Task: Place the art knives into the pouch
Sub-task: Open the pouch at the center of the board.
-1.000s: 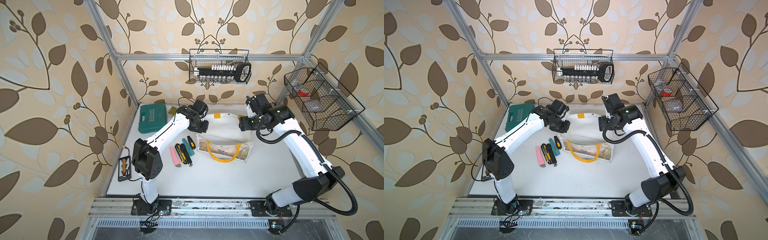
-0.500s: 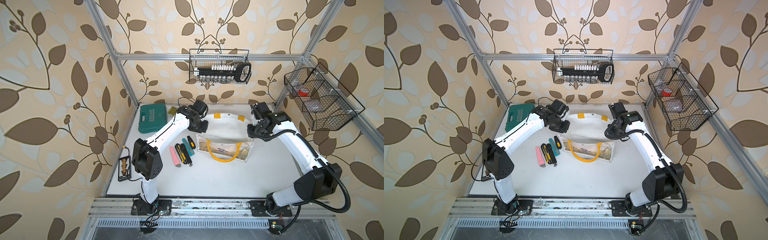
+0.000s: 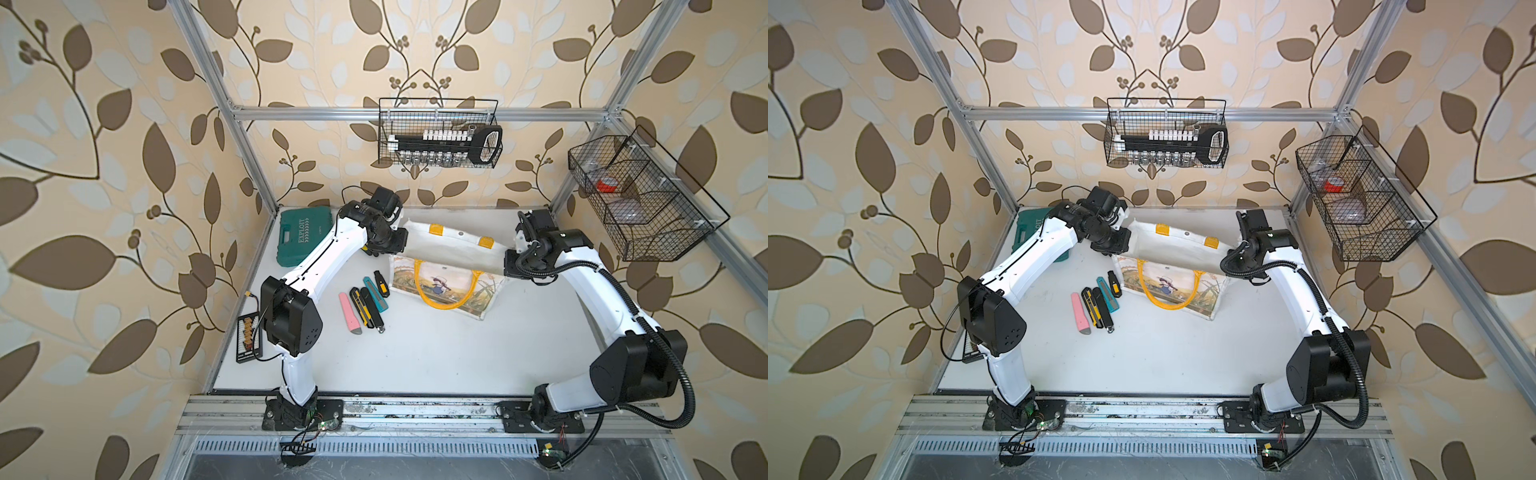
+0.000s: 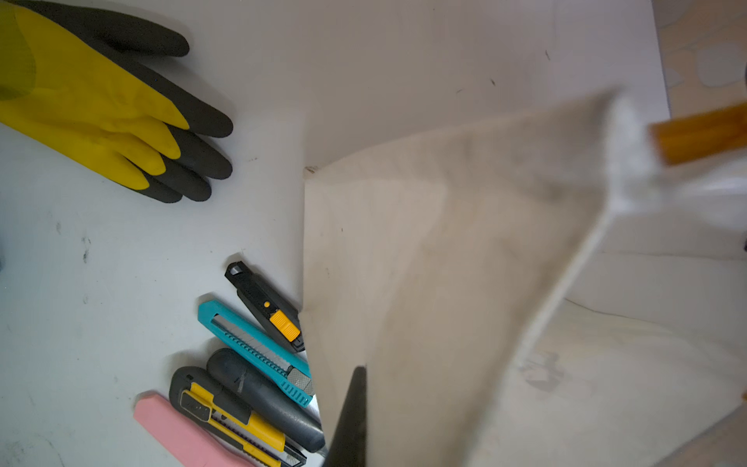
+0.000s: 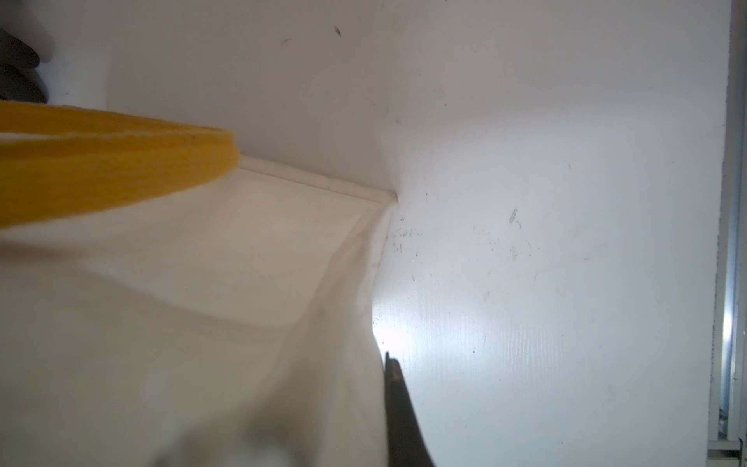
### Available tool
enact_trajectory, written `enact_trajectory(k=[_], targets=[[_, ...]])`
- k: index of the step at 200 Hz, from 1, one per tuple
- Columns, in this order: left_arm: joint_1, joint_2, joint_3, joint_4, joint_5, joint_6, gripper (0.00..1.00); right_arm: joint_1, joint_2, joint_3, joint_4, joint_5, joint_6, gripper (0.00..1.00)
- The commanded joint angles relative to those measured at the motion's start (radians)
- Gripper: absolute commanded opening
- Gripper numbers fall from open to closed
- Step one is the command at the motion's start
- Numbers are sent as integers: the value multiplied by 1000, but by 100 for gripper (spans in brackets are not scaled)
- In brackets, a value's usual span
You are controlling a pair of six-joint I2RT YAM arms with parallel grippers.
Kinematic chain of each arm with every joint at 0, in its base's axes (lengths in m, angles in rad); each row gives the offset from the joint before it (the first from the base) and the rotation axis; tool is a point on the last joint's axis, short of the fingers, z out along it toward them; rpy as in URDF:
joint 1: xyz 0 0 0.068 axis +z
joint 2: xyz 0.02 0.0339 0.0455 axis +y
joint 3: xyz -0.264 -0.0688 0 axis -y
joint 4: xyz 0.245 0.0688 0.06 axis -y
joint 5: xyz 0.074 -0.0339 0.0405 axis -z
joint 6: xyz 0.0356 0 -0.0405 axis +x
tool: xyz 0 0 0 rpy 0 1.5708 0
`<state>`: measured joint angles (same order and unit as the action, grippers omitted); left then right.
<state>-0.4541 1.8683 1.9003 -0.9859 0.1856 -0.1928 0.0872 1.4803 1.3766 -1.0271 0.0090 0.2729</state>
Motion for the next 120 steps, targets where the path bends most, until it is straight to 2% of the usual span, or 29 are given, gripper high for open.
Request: enact_trajectory(k=[1, 11, 33, 52, 74, 81, 92, 120], targets=[[85, 13, 44, -94, -73, 69, 9, -47, -12, -30, -63, 94, -31, 0], [85, 9, 35, -77, -40, 62, 30, -48, -9, -28, -60, 82, -29, 0], [84, -15, 14, -24, 36, 44, 56, -43, -6, -18, -60, 79, -36, 0], [84, -36, 31, 5, 109, 35, 62, -44, -7, -8, -66, 91, -40, 0], [85, -79, 133, -31, 154, 20, 70, -44, -9, -8, -67, 86, -37, 0], [86, -111, 138, -26, 142, 14, 80, -43, -9, -10, -66, 85, -34, 0], [86, -170, 124, -3, 110, 11, 84, -43, -8, -16, -59, 80, -32, 0], [90, -287, 41, -33, 2, 23, 87, -43, -6, -29, -48, 60, -26, 0]])
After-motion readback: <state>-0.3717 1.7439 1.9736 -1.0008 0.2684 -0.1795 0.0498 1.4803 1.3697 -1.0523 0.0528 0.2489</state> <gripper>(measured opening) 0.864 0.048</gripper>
